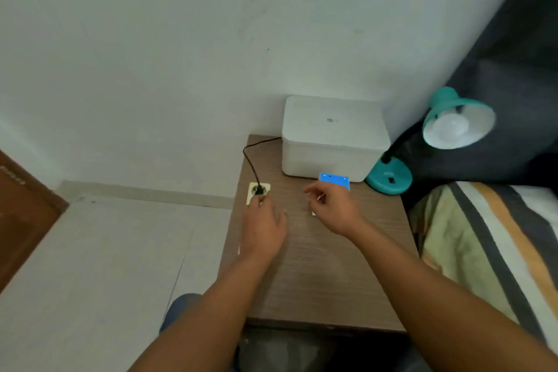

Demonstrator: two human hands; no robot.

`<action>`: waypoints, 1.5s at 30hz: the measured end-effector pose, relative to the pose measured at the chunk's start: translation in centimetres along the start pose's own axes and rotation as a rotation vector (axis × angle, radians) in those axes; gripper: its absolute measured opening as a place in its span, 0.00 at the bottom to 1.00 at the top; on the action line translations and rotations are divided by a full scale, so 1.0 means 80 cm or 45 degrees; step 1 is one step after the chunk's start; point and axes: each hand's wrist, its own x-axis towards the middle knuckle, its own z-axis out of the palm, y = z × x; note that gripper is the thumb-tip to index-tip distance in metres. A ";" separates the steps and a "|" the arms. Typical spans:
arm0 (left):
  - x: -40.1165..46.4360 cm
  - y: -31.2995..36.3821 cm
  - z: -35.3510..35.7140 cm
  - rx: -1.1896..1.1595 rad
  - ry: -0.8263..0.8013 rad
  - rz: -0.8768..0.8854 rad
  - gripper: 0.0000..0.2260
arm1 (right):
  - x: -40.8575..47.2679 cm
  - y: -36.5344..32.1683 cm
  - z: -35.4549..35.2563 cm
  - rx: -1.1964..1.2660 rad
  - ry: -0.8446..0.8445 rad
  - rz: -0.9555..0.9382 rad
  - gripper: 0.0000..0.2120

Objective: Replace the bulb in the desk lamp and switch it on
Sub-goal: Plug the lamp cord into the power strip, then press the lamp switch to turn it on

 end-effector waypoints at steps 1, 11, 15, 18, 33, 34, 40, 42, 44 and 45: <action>-0.004 0.013 0.007 -0.009 0.006 0.045 0.19 | -0.008 0.009 -0.010 0.020 0.029 0.021 0.11; -0.045 0.137 0.108 -0.089 -0.322 0.527 0.21 | -0.087 0.136 -0.101 0.073 0.378 0.384 0.11; -0.022 0.169 0.150 -0.030 -0.480 0.446 0.23 | -0.093 0.187 -0.116 0.078 0.357 0.478 0.14; 0.006 0.186 0.182 0.040 -0.513 0.393 0.24 | -0.080 0.222 -0.116 0.033 0.340 0.488 0.16; 0.076 0.176 0.294 0.422 -0.298 0.481 0.32 | 0.018 0.281 -0.078 -0.133 0.300 0.434 0.31; 0.076 0.173 0.297 0.432 -0.273 0.488 0.31 | 0.020 0.281 -0.075 -0.150 0.299 0.428 0.32; 0.079 0.167 0.308 0.465 -0.236 0.516 0.31 | 0.026 0.294 -0.057 -0.208 0.380 0.404 0.34; 0.081 0.166 0.310 0.480 -0.243 0.507 0.30 | 0.028 0.297 -0.053 -0.256 0.413 0.361 0.33; 0.082 0.165 0.311 0.487 -0.240 0.500 0.30 | 0.029 0.299 -0.052 -0.252 0.426 0.356 0.32; 0.082 0.165 0.311 0.489 -0.241 0.499 0.30 | 0.029 0.300 -0.051 -0.239 0.426 0.364 0.32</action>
